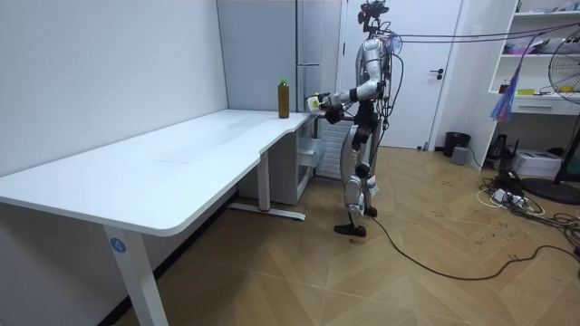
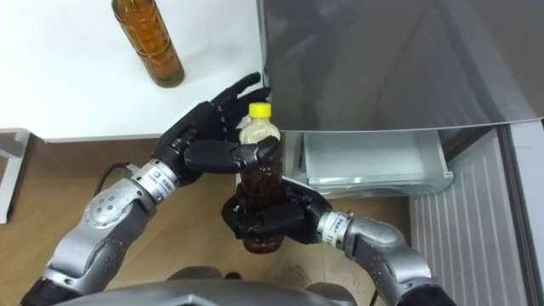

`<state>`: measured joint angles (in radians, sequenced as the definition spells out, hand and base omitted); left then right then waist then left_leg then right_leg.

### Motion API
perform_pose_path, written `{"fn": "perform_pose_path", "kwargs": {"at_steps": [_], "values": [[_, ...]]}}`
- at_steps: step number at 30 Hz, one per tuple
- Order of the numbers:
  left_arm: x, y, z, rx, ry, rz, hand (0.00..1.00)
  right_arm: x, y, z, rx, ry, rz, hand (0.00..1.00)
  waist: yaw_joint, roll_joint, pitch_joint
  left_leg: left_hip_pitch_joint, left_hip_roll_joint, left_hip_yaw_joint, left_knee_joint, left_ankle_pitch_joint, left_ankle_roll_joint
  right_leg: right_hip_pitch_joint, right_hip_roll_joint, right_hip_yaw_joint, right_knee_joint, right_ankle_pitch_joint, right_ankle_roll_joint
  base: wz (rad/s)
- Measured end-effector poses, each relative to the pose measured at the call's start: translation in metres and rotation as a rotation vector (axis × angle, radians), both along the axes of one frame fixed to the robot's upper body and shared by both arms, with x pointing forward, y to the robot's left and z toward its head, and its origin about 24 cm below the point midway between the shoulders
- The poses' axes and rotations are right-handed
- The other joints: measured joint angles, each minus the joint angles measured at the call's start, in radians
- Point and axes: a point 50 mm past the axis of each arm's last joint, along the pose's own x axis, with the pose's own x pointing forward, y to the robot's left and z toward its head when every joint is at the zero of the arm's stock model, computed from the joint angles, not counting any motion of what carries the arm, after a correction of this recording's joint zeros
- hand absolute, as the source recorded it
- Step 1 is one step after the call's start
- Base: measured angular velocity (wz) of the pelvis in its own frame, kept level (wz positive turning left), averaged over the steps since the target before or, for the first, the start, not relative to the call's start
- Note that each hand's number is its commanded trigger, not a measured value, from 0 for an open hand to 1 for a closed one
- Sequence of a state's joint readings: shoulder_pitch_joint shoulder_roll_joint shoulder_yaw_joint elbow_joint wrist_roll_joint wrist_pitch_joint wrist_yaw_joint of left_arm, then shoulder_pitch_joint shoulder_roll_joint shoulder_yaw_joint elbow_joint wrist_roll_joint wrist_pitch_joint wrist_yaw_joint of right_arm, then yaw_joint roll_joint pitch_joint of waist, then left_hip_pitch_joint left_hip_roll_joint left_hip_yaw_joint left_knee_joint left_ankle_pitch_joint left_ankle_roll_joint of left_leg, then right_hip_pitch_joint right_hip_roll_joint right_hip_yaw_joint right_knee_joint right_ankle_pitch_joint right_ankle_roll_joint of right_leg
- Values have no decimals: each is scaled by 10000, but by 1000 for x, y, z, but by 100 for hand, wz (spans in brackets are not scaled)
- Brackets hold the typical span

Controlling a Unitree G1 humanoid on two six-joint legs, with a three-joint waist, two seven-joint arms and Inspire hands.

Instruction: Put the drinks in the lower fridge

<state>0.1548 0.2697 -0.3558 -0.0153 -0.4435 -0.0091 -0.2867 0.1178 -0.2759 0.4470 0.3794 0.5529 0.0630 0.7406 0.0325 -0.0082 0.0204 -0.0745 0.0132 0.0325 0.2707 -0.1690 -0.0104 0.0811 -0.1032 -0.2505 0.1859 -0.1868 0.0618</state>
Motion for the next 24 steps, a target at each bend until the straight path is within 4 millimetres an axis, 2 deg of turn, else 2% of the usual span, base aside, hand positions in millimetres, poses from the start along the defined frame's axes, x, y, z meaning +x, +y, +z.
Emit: {"fn": "perform_pose_path", "kwargs": {"at_steps": [15, 24], "values": [[4, -1, 6, 42, -302, 24, 0, 4, 0, 2, -88, -414, -294, 100, 4, 6, -5, -16, -3, -4, 33, 0, 0, 10, 0, -2, -4, 1, -2, 0], [8, 1, 33, 247, -1482, 151, 0, 9, 3, 11, 469, -1354, -544, 100, 11, 99, -51, 45, -21, -71, 41, 1, 0, 93, 1, -14, -19, 1, -1, 2]]}}
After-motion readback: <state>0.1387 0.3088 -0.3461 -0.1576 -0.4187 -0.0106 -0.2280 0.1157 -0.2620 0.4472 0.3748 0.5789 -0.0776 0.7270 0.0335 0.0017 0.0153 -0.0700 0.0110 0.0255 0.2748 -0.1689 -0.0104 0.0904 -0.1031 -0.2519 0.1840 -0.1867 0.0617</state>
